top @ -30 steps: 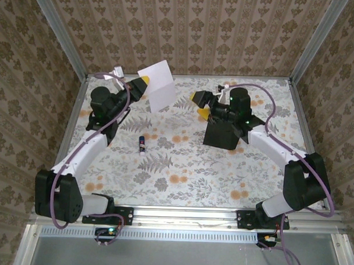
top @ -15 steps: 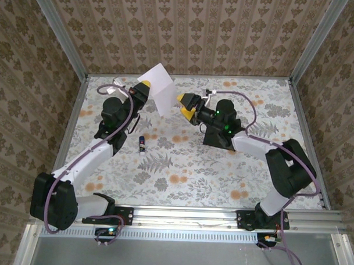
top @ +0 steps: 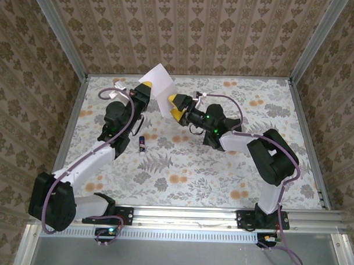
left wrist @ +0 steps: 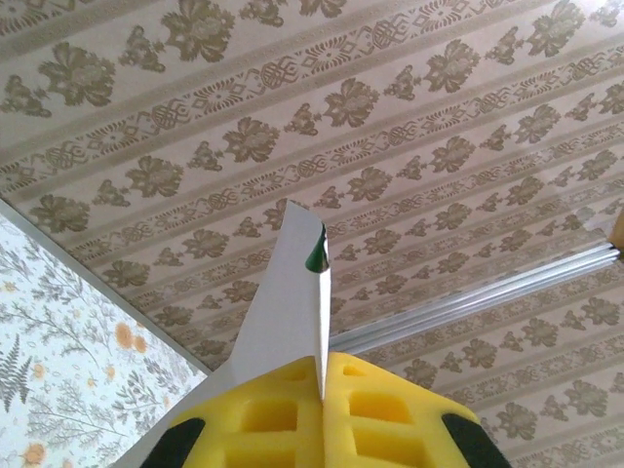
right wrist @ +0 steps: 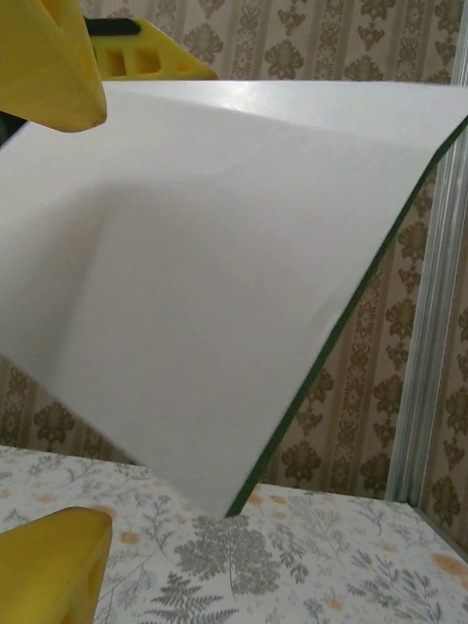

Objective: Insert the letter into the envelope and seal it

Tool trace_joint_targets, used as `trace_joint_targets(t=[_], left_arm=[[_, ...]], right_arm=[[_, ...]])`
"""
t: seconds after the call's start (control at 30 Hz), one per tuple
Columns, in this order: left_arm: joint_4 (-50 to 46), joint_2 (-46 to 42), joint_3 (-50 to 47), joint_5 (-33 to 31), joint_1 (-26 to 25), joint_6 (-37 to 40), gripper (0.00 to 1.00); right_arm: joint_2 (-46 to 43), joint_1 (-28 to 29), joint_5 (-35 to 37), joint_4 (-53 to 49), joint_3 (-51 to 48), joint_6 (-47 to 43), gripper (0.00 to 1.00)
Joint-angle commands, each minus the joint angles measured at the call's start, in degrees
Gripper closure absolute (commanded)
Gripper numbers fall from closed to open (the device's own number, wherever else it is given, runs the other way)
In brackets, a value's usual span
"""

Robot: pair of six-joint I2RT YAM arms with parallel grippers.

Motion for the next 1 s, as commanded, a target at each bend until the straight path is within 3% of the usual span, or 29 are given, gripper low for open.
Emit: trace_joint_targets(t=[0.0,0.4,0.97], left_arm=[[4.6,0.1,0.2,-1.5,-0.6,-2.5,1.0],[5.7,0.5,-0.8,-2.3,-1.5,-2.6,1.0],[3.2,-1.4,-2.8,-1.7,0.4,0.0,1.0]], right_arm=[[1.6,0.3,1.5,6.2,3.2,1.7,0.0],[3.9,0.5,2.2,12.6,5.9,3.9,0.03],[-0.8,-0.6,3.5,12.8,1.1,3.0,0.35]])
